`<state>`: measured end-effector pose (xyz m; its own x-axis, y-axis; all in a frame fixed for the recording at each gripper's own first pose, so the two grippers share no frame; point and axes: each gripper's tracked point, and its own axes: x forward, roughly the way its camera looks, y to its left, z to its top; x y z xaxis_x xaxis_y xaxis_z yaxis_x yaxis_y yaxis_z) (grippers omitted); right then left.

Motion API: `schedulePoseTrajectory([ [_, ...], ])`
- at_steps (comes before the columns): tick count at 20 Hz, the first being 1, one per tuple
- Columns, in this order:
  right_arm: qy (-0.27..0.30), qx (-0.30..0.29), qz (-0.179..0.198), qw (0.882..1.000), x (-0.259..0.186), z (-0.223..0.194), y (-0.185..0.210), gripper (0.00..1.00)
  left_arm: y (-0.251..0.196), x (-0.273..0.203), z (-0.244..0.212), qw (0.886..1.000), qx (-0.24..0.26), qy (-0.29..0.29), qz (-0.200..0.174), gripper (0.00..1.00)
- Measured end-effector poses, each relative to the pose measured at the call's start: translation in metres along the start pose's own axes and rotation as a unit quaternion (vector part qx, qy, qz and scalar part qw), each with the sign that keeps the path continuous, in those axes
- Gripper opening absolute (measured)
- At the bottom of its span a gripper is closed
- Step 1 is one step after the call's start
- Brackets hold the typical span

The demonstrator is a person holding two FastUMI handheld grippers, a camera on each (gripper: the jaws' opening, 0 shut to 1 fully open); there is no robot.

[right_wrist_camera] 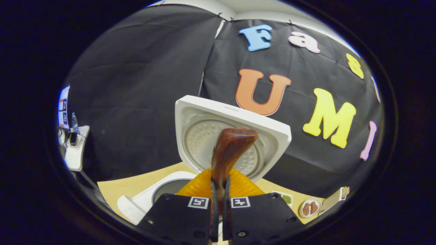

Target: Close the left gripper, press the button to open the rice cooker; take a wooden spoon from the chopstick holder with the right hand, scoop a spoonful of rice and pour it into the rice cooker, then put the wooden spoon back into the chopstick holder.

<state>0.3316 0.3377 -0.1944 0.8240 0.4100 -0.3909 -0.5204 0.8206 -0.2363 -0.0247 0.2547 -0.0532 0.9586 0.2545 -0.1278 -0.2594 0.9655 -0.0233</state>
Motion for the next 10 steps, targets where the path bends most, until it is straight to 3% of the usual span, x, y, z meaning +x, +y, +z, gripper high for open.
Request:
schedulePoseTrajectory([
  [4, 0.005, 0.025, 0.003, 1.000, -0.003, 0.001, 0.005, 0.10, 0.005, -0.006, 0.001, 1.000, -0.002, 0.001, 0.008, 0.94],
  [10, -0.013, 0.127, 0.004, 0.992, -0.029, 0.024, -0.014, 0.10, 0.005, -0.015, 0.001, 1.000, -0.017, 0.004, 0.010, 0.94],
])
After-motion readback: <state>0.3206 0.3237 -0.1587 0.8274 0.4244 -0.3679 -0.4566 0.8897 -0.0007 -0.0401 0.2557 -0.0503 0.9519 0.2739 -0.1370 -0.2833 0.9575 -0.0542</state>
